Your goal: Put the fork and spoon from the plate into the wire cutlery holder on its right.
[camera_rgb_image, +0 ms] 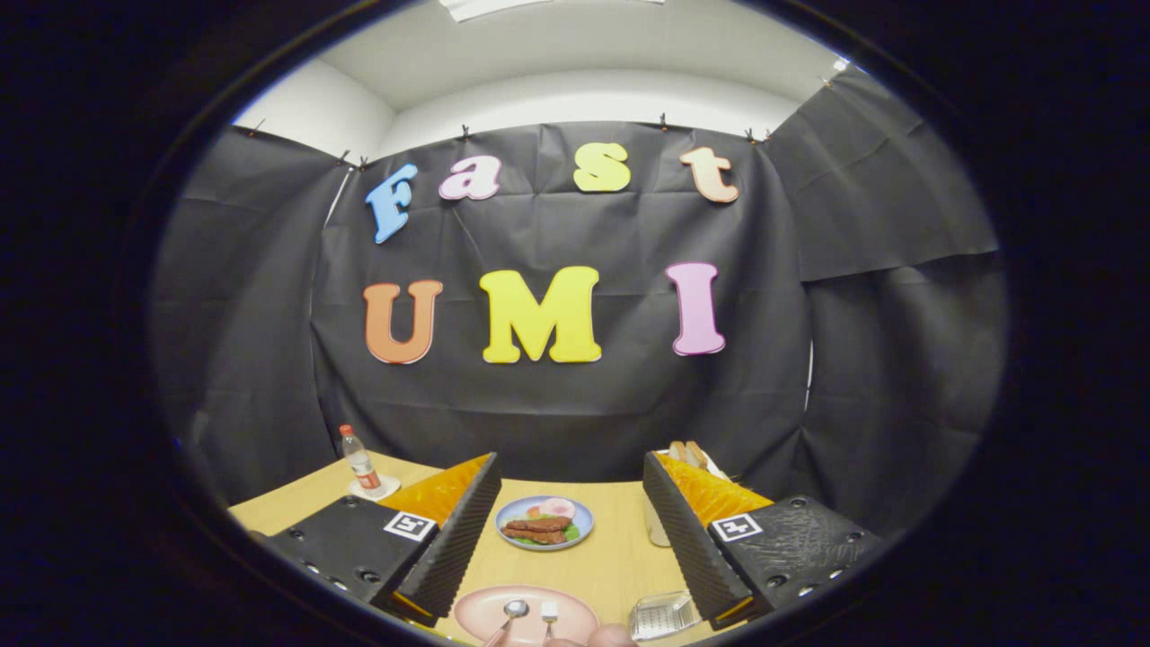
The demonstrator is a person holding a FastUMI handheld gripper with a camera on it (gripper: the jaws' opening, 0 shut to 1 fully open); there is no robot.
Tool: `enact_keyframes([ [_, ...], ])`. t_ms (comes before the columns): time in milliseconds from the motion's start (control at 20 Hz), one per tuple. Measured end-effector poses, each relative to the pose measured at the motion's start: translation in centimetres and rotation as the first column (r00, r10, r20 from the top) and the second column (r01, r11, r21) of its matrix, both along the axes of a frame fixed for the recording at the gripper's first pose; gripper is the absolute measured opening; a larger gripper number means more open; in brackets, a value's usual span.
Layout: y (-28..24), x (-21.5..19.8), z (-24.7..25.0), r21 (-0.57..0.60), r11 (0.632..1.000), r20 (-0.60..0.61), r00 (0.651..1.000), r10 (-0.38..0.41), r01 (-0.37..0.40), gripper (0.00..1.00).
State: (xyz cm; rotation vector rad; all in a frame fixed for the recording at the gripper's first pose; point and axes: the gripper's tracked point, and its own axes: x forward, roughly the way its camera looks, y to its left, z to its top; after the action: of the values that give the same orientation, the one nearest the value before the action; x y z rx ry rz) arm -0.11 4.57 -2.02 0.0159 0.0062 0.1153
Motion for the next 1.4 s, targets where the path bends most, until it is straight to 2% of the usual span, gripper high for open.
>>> enact_keyframes([
  [400, 0.6, -1.2, -2.2, -0.053, 0.996, -0.01, 0.998, 0.065, -0.066, 0.95],
  [750, 1.5, -3.9, -11.1, -0.115, 0.98, -0.155, 0.978, 0.141, -0.16, 0.95],
  [1000, 1.6, -5.8, -20.2, -0.109, 0.978, -0.346, 0.929, 0.133, -0.18, 0.96],
  [1350, 1.6, -4.4, -28.5, -0.13, 0.98, -0.528, 0.847, 0.058, -0.149, 0.96],
  [1400, 1.6, -4.2, -29.7, -0.134, 0.98, -0.556, 0.83, 0.048, -0.147, 0.9],
])
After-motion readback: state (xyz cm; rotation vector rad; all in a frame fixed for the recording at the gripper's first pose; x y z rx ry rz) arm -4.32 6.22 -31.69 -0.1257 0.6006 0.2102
